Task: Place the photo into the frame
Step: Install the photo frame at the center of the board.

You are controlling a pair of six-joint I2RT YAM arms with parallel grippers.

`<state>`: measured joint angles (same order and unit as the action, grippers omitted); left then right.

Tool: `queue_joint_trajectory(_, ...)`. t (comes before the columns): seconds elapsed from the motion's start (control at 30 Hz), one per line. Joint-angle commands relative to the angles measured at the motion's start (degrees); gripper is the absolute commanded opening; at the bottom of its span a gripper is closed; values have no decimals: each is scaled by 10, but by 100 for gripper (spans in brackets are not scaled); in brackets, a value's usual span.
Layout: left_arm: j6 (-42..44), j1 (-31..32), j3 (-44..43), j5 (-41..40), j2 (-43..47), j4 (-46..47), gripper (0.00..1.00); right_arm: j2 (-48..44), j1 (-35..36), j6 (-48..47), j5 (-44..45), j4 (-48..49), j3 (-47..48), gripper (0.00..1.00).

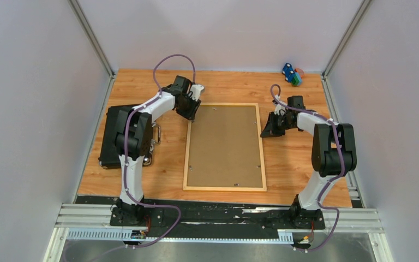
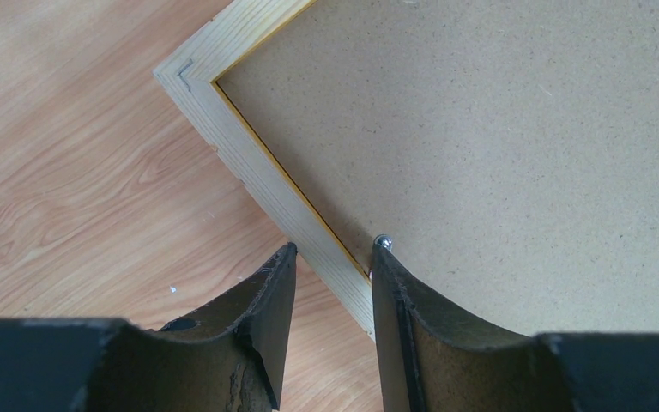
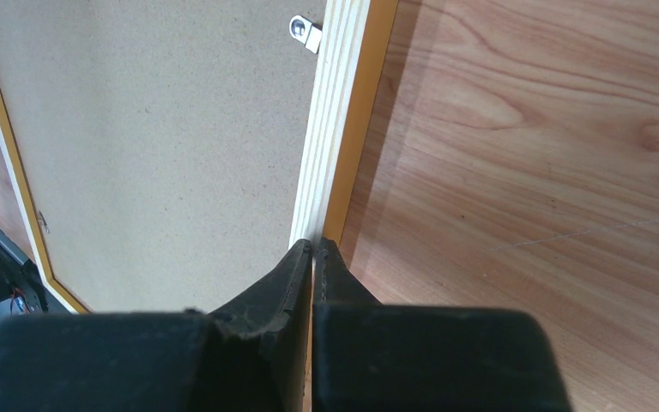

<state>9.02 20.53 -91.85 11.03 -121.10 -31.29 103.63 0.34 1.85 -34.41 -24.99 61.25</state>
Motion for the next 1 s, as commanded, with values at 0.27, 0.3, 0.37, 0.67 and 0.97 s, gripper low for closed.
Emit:
queue_joint_trajectory(0.27, -9, 10, 38, -22, -14, -42, 45, 17, 6, -10, 5, -2, 5, 4)
queue_joint_trajectory(0.3, -8, 10, 42, -25, -13, -41, 44, 17, 6, -10, 5, -2, 5, 4)
queue_joint_trajectory(0.37, -8, 10, 47, -31, -9, -42, 44, 18, 6, -10, 4, -1, 5, 4)
queue_joint_trajectory(0.67, -15, 10, 45, -22, 7, -48, 47, 17, 6, -9, 3, -2, 4, 4)
queue_joint_trajectory(0.97, -41, 9, 24, 3, 25, -61, 55, 14, 6, -10, 1, -1, 4, 4)
